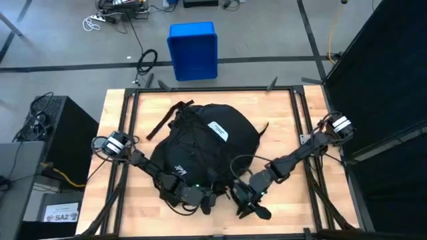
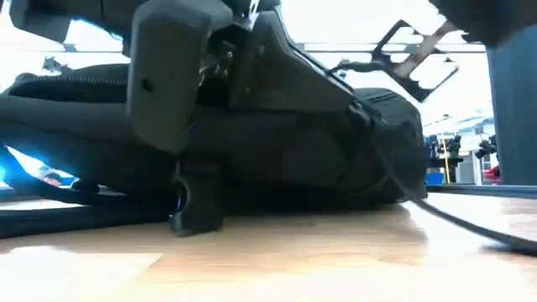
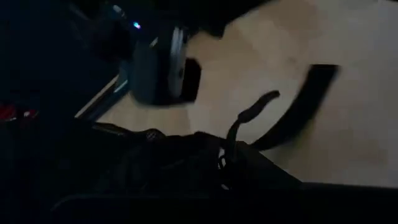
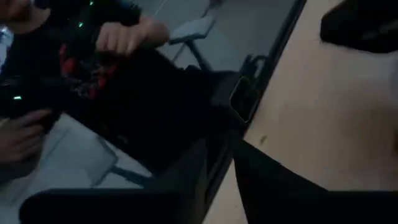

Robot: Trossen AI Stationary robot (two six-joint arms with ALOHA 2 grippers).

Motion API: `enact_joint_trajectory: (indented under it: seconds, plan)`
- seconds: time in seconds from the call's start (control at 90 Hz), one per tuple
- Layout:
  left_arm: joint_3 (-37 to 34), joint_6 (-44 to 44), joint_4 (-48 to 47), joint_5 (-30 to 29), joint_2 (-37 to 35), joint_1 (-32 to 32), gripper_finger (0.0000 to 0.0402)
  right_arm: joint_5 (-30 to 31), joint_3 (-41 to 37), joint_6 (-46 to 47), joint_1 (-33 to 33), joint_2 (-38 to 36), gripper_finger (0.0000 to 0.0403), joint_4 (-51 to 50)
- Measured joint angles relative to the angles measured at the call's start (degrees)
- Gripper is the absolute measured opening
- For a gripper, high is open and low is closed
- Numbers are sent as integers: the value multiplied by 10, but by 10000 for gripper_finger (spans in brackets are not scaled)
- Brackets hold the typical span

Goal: Unpack backpack
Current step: Close the backpack

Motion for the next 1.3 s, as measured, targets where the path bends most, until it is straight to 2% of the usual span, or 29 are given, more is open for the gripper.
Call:
enact_joint_trajectory:
  seconds: [0.211, 0.289, 0.5, 0.556, 0.822, 1.1, 1.3]
  plan:
    - [0, -24, -37, -10, -9, -2, 1, 111, 0, -36, 6, -1, 121, 2]
    - [0, -27, -42, -10, -18, -5, 0, 190, 0, -84, 9, -3, 137, -14]
    - [1, -30, -58, -8, -25, -12, 0, 453, 6, -242, 45, -14, 158, -86]
    - [1, -30, -58, -8, -27, -13, 0, 496, 6, -270, 53, -13, 160, -89]
    - [1, -30, -43, 0, -32, -15, 0, 518, 7, -276, 81, -4, 184, -83]
    - [13, -24, -27, 34, -32, -6, 0, 537, 7, -310, 58, 48, 219, -46]
    - [24, -11, -25, 55, -34, -4, 0, 621, 7, -360, 38, 74, 234, -16]
